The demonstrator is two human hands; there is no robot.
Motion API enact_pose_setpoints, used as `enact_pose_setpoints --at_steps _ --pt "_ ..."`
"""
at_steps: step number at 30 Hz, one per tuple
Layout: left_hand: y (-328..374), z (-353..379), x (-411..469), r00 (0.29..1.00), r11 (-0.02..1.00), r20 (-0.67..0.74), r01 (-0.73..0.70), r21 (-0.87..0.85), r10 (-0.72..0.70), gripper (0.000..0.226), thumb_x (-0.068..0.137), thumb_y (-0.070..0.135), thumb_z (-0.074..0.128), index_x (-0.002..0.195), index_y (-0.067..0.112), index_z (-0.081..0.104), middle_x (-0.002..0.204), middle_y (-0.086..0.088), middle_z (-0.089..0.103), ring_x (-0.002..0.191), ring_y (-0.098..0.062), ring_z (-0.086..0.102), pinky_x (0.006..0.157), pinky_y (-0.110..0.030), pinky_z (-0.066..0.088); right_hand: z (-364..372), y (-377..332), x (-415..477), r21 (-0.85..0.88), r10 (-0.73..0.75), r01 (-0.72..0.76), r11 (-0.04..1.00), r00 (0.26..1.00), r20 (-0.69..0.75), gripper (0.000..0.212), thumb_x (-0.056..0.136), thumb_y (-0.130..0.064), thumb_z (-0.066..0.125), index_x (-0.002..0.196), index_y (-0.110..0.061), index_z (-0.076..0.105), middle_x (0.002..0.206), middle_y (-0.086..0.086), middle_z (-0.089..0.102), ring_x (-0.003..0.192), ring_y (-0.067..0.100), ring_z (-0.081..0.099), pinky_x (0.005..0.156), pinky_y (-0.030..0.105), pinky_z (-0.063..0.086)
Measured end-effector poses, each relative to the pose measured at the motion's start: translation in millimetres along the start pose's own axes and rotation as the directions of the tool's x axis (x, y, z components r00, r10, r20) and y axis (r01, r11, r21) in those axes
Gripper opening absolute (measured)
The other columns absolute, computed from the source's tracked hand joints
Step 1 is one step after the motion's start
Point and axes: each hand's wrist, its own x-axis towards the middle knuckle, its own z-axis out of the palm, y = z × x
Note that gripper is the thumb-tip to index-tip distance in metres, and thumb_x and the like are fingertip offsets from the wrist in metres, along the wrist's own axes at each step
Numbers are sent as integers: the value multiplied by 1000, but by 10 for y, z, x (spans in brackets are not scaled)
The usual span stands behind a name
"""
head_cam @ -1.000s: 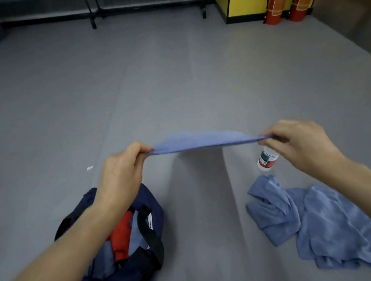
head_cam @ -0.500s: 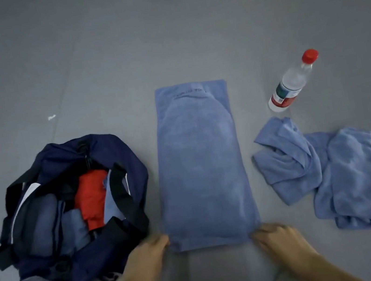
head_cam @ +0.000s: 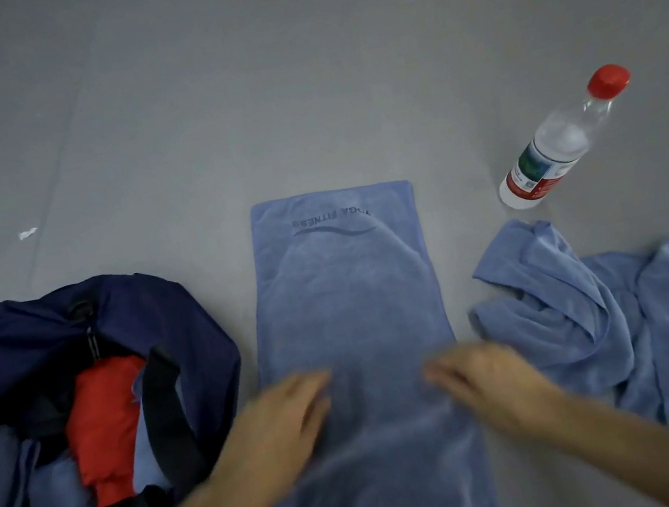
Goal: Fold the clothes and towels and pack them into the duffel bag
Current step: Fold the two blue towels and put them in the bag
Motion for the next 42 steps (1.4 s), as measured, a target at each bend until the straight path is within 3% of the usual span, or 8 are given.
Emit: enact_pose_setpoints --at_steps 5,8,13,17,22,27,34,42 --pt "-377 -155 1598 985 983 -29 172 57 -171 52 105 22 46 155 12 34 155 -9 42 139 -30 43 108 -39 37 -554 309 1295 -34 133 -140 990 977 -168 54 106 -46 35 157 -32 26 165 -1 23 150 23 25 119 38 24" --pt "-683 -199 2078 965 956 87 229 186 -248 61 106 27 41 160 15 16 166 -6 19 148 -30 27 114 -42 30 -579 476 1699 -116 200 -227 967 958 -207 59 106 -48 25 160 -31 7 168 4 2 154 25 3 124 45 9" --pt "-1116 -223 2429 957 952 181 181 246 -229 67 106 30 40 160 19 3 167 -11 5 153 -29 8 124 -40 13 -473 703 1925 -346 157 -204 916 975 -158 69 99 -62 10 160 -32 -1 168 0 -5 154 25 -2 121 56 5" --pt "-1317 -213 2565 972 944 80 193 269 -222 55 105 25 43 157 16 27 162 -14 25 146 -36 29 120 -44 26 -575 902 2047 -339 116 -170 925 978 -174 70 98 -63 6 160 -31 2 168 -2 0 155 23 -1 122 57 3" --pt "-1325 -328 2738 967 932 -139 246 266 -215 32 97 17 59 129 19 62 123 -19 57 111 -44 53 94 -49 46 -755 1012 2268 -304 102 -163 939 973 -209 56 106 -47 22 159 -30 13 168 0 9 154 24 4 121 55 6" --pt "-1327 -373 2903 933 905 -86 361 227 -350 13 89 18 67 102 18 68 108 -20 61 106 -44 56 92 -48 48 -864 861 2429 -198 93 -184 963 913 -397 50 99 -37 53 147 -26 42 144 4 45 134 31 40 110 48 29" --pt "-1177 -623 2698 899 912 -155 409 -32 -409 5 91 16 63 95 19 60 92 -3 61 86 -25 54 74 -33 38 -1216 667 2612 104 310 -296 950 934 -178 31 90 -10 56 119 -19 60 113 6 65 109 28 59 87 33 46" --pt "-757 -868 1943 903 942 -296 253 -222 -312 10 94 21 61 96 30 66 93 7 65 74 3 56 71 -9 41 -1092 522 1533 512 284 -19 859 849 -446 12 87 -20 65 89 -29 72 78 -3 64 71 7 54 73 38 50"
